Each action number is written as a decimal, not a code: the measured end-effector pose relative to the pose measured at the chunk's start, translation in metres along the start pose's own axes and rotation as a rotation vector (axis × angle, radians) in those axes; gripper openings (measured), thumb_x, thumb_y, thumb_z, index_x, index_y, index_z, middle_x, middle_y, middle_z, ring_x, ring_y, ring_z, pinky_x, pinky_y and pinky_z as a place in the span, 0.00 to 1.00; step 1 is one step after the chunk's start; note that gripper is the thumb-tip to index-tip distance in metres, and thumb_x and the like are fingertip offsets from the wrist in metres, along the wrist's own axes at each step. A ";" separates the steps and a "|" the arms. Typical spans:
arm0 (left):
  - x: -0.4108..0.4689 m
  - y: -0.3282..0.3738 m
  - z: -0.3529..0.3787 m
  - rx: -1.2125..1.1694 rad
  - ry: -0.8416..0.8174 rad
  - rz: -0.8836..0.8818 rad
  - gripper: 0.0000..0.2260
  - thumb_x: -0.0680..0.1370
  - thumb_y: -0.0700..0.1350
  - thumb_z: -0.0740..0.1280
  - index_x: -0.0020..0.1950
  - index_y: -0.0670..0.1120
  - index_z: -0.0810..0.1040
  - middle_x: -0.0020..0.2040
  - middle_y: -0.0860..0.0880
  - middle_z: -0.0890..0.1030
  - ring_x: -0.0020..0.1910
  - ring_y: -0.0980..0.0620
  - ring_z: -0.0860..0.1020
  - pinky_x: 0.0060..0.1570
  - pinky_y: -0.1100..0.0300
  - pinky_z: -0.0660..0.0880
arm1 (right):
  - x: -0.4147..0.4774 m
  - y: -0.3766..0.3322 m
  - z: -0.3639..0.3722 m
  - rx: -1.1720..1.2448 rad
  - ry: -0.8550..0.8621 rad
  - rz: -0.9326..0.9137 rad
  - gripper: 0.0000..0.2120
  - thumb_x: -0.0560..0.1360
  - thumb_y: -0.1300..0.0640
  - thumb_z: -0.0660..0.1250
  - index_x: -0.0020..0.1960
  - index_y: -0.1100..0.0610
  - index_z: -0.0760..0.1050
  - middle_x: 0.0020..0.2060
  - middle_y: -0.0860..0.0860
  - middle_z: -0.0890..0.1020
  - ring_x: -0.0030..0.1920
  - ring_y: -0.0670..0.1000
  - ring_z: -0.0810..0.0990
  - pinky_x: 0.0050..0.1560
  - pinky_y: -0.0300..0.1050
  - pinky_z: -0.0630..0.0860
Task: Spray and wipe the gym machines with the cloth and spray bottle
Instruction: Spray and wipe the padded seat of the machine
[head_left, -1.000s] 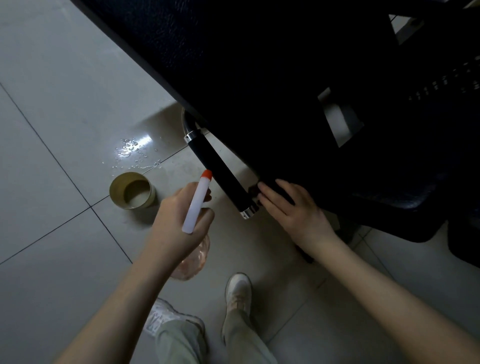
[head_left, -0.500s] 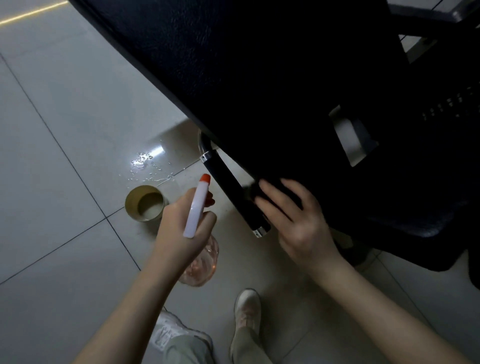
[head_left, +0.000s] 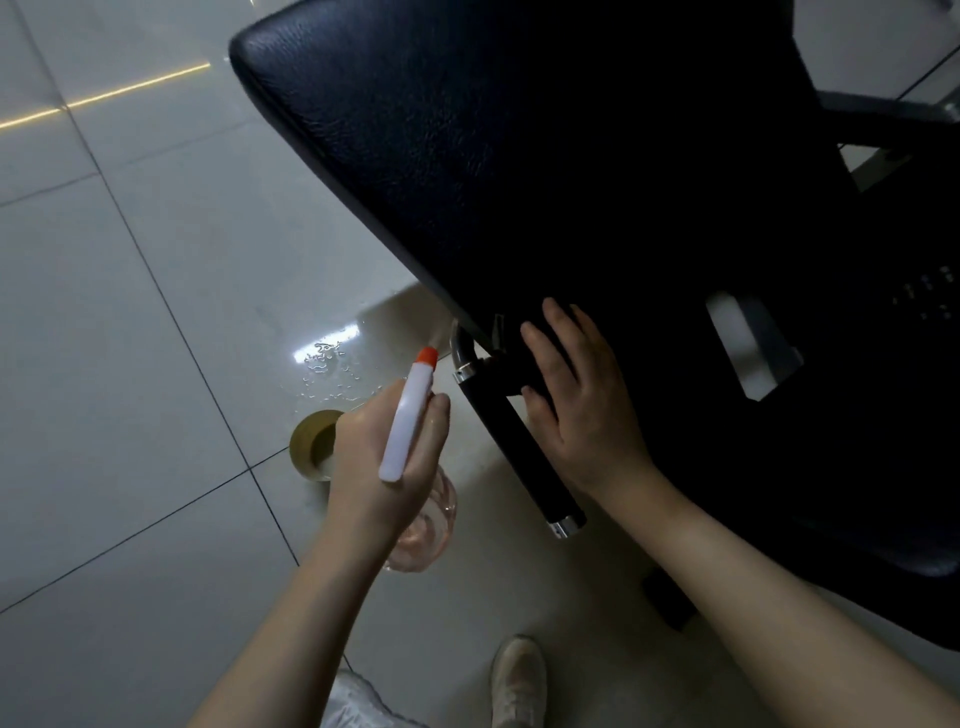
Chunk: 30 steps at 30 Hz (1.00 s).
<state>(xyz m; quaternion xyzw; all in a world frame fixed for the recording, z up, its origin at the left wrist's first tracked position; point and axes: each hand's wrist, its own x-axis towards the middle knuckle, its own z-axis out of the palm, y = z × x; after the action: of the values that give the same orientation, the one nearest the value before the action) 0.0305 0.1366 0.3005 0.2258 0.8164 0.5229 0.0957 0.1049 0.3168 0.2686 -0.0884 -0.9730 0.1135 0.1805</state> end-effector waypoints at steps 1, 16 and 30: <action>0.001 -0.001 0.000 -0.002 0.037 -0.024 0.15 0.77 0.50 0.60 0.38 0.40 0.74 0.30 0.45 0.76 0.30 0.46 0.75 0.31 0.46 0.72 | 0.000 0.000 0.000 0.004 0.005 0.005 0.23 0.78 0.52 0.56 0.71 0.56 0.59 0.72 0.55 0.58 0.72 0.59 0.59 0.70 0.52 0.60; 0.014 -0.007 -0.015 -0.003 0.050 -0.035 0.21 0.76 0.57 0.56 0.43 0.39 0.74 0.35 0.41 0.79 0.35 0.43 0.78 0.36 0.49 0.71 | -0.001 -0.003 0.004 -0.012 0.063 -0.003 0.22 0.78 0.54 0.57 0.71 0.57 0.60 0.71 0.57 0.60 0.71 0.60 0.61 0.70 0.54 0.62; 0.036 -0.008 -0.035 -0.051 0.163 -0.205 0.19 0.77 0.52 0.59 0.40 0.36 0.74 0.35 0.36 0.78 0.37 0.36 0.77 0.39 0.37 0.74 | 0.000 -0.006 0.002 -0.083 0.080 -0.037 0.21 0.78 0.55 0.58 0.69 0.58 0.63 0.70 0.57 0.62 0.67 0.62 0.66 0.65 0.59 0.69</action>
<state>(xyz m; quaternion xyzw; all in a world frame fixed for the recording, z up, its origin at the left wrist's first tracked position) -0.0166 0.1222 0.3117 0.0955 0.8266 0.5476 0.0878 0.1037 0.3102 0.2681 -0.0821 -0.9704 0.0661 0.2174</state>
